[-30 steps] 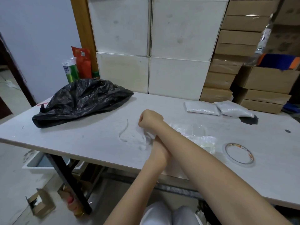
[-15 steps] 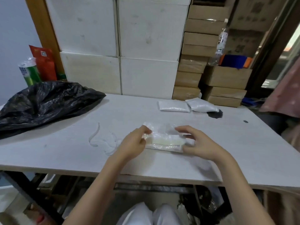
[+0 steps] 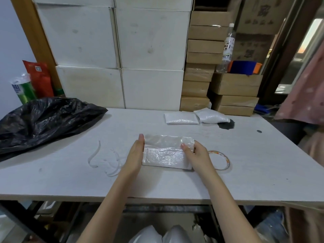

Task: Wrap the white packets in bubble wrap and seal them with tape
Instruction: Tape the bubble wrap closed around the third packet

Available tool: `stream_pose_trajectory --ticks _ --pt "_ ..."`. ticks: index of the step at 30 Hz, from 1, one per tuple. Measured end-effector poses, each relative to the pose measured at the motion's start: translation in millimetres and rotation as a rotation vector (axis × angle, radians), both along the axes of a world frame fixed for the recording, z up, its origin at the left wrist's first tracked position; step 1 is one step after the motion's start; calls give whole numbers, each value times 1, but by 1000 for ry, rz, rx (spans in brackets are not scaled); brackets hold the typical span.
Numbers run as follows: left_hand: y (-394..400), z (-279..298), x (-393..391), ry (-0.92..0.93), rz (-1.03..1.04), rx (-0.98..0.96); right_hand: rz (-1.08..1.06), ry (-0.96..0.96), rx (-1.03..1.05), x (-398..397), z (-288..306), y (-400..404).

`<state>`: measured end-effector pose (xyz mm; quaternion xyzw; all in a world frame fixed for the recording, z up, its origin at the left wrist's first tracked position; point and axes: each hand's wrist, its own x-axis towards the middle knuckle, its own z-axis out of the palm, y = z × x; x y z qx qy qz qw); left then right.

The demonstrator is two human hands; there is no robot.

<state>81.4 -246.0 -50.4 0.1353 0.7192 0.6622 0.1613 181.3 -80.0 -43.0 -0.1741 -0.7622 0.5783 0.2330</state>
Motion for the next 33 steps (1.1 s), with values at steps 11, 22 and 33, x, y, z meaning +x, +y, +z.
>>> stream_pose_trajectory --ticks 11,22,33 --pt "30 -1 12 479 386 -260 -241 -28 117 -26 -5 -16" --pt "49 2 -12 284 342 -629 -322 -238 154 -41 -6 -11" --pt "49 4 -18 210 247 -791 -436 -621 813 -45 26 -15"
